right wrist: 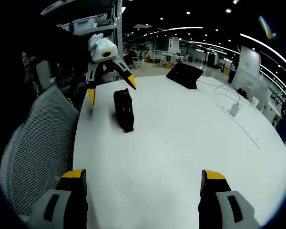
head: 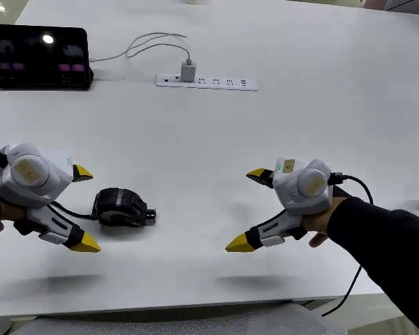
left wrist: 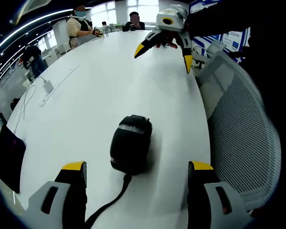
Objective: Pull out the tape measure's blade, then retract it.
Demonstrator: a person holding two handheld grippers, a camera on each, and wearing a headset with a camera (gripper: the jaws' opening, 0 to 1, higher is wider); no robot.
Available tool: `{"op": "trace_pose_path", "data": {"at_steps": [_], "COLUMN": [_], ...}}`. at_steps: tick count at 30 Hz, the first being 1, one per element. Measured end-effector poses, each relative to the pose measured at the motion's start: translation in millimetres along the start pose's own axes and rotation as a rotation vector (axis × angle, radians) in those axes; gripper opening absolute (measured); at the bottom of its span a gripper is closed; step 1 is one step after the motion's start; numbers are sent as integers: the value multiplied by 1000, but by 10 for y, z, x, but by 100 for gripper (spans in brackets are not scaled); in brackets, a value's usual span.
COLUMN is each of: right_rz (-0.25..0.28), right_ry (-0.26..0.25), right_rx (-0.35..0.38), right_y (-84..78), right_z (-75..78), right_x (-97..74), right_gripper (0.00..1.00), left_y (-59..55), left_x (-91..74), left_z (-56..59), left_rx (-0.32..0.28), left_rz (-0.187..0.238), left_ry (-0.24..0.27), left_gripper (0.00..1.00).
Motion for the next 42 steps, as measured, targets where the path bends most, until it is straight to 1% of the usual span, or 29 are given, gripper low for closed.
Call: {"op": "trace_pose_path", "data": {"at_steps": [2, 3, 4, 5, 7, 9, 12, 16, 19, 21, 26, 27, 28, 29, 30, 33, 37, 39, 40, 41, 42], "right_rz": [-6, -9, -14, -16, -21, -18, -16, -13, -15, -17, -19, -21, -21, -22, -22, -24, -26, -31, -32, -30, -23], "right_ry": [3, 5, 5, 8, 18, 26, 40, 57, 59, 67, 81, 83, 84, 85, 85, 88, 95, 96, 94, 88, 80], "right_rx": [-5, -7, -12, -13, -10, -6, -4, -10, -6, -2, 5, 5, 5, 7, 6, 2, 0, -3, -7, -17, -23], "right_y": [8, 7, -3, -6, -10, 0, 28, 68, 80, 63, 31, 29, 27, 26, 27, 38, 42, 37, 36, 44, 55], "right_z": [18, 23, 34, 39, 45, 49, 35, 32, 22, -1, -42, -46, -49, -52, -53, -62, -63, -58, -52, -36, -23], "right_x": [42, 58, 88, 107, 146, 181, 215, 276, 319, 352, 388, 391, 394, 399, 403, 410, 427, 438, 441, 444, 445], "right_gripper": [99, 99, 99, 99, 99, 99, 99, 99, 99, 99, 99, 99, 99, 99, 99, 99, 99, 99, 99, 99, 99], "left_y": [19, 20, 19, 37, 87, 115, 147, 180, 195, 194, 224, 237, 256, 270, 262, 283, 308, 325, 327, 323, 320], "left_x": [18, 30, 44, 45, 51, 78, 99, 135, 186, 234, 302, 307, 315, 325, 320, 333, 366, 372, 375, 375, 376], "left_z": [-11, -25, -53, -61, -74, -84, -81, -98, -124, -112, -53, -54, -82, -99, -84, -91, -89, -99, -102, -98, -91], "left_rx": [9, 14, 22, 29, 17, 8, 29, 56, 60, 57, 68, 85, 94, 123, 116, 105, 134, 146, 150, 137, 140], "left_rz": [-4, -14, -35, -40, -33, -41, -45, -64, -73, -74, -66, -60, -50, -48, -57, -50, -60, -66, -70, -77, -76], "left_ry": [-7, -6, -2, -5, -12, -16, -23, -21, 1, 6, 8, 17, 57, 74, 65, 59, 44, 48, 39, 30, 23], "left_gripper": [84, 83, 82, 79, 77, 76, 72, 67, 61, 59, 58, 56, 53, 48, 45, 44, 43, 44, 44, 43, 41]}}
Point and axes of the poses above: the centre of the closed fingertips' face, and the gripper's own axes: x roughly forward along the fingers, z roughly to its right, y roughly out of its top, the point moved 6 cm from there along -x, roughly backward along the fingers, and after that the axes turned 5 degrees about y, right-handed, at the moved point
